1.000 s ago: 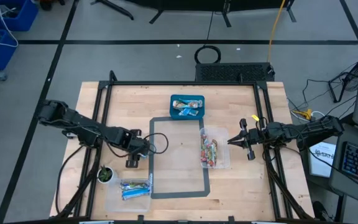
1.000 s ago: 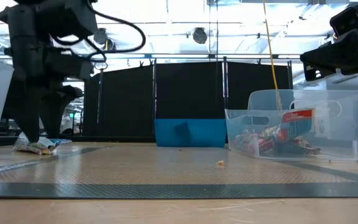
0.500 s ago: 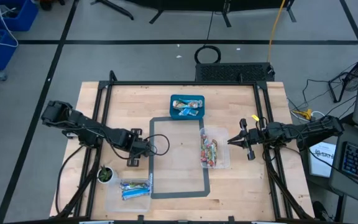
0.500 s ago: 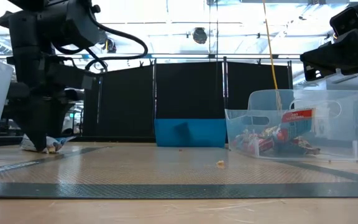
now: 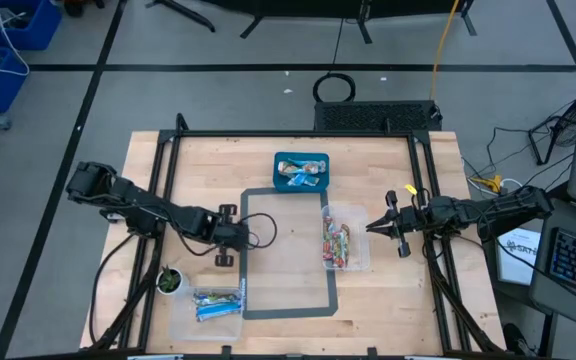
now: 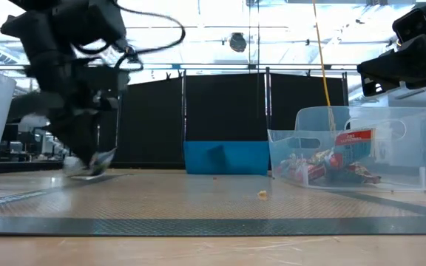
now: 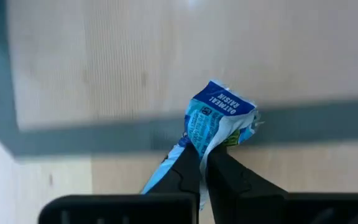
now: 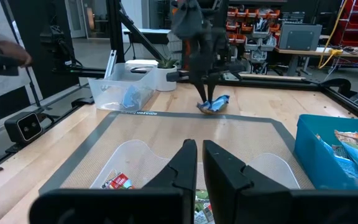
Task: Pick and place Granola Bars by type
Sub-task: Put the purple granola bar into the left transparent bin
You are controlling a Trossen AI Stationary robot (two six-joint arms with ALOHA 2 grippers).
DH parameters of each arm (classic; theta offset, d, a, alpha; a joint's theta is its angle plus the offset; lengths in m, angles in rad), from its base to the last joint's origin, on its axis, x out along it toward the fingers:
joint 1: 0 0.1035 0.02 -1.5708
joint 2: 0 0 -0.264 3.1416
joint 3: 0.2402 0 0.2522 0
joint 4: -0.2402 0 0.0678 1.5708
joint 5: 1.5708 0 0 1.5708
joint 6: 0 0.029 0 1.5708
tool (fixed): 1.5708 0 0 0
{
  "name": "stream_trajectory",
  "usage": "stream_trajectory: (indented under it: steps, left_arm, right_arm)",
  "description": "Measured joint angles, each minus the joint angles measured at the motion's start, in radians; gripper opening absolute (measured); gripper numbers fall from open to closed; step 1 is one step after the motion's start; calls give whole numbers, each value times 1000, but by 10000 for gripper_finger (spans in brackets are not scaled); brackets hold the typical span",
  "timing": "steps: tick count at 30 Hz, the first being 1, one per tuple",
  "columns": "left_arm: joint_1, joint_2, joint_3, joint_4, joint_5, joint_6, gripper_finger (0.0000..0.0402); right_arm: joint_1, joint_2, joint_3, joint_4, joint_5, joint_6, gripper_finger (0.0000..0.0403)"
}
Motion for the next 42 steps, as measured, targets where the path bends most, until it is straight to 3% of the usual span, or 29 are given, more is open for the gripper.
stream_trajectory:
  steps: [7, 13, 16, 20, 24, 31, 38, 42]
  left_arm:
    - [2, -86, -1, 140, 43, 103, 9]
    - [1, -275, -1, 309, 147, 58, 9]
    - [3, -372, -1, 425, 298, -94, 9]
    - [-1, -455, 0, 550, 623, -322, 9]
    - [-77, -485, 0, 611, 782, -410, 17]
    - [-183, -485, 0, 501, 719, -479, 8]
    - [-267, -484, 0, 412, 559, -641, 21]
    - [-329, -484, 0, 363, 463, -744, 8]
  right_arm:
    - [0, 0, 0, 0, 0, 0, 20]
    - [0, 0, 0, 0, 0, 0, 20]
    - [0, 1, 0, -2, 0, 0, 20]
    - [0, 2, 0, -2, 0, 0, 20]
    - [0, 5, 0, 0, 0, 0, 20]
    - [0, 5, 0, -3, 0, 0, 20]
    - [0, 5, 0, 0, 0, 0, 20]
    - [0, 5, 0, 0, 0, 0, 20]
